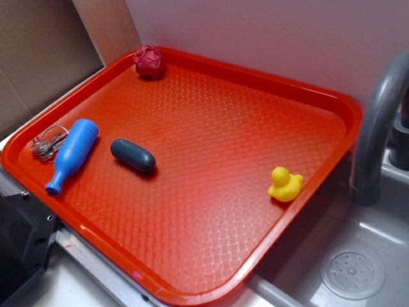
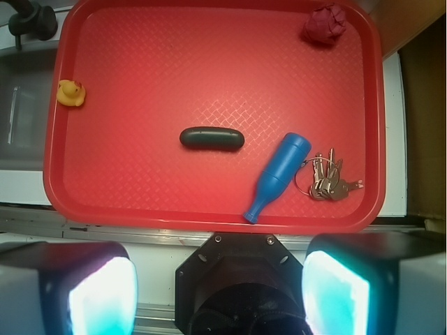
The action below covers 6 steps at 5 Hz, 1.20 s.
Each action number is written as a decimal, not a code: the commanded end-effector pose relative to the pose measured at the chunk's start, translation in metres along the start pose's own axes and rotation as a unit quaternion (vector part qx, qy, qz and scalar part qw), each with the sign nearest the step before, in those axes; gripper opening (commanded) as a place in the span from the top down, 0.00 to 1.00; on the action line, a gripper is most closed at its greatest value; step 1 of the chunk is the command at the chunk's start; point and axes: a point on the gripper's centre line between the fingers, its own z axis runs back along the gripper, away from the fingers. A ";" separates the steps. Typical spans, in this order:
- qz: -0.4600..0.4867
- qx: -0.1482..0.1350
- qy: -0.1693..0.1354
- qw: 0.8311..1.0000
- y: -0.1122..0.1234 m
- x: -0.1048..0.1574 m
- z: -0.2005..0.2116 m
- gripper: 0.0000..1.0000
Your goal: Grab the plastic pickle.
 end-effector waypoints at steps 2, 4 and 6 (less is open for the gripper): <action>0.102 -0.031 -0.039 0.994 0.004 0.020 -0.031 0.00; 0.347 -0.042 -0.055 0.935 0.020 0.037 -0.094 0.00; 0.567 0.023 0.029 0.823 0.010 0.059 -0.167 0.00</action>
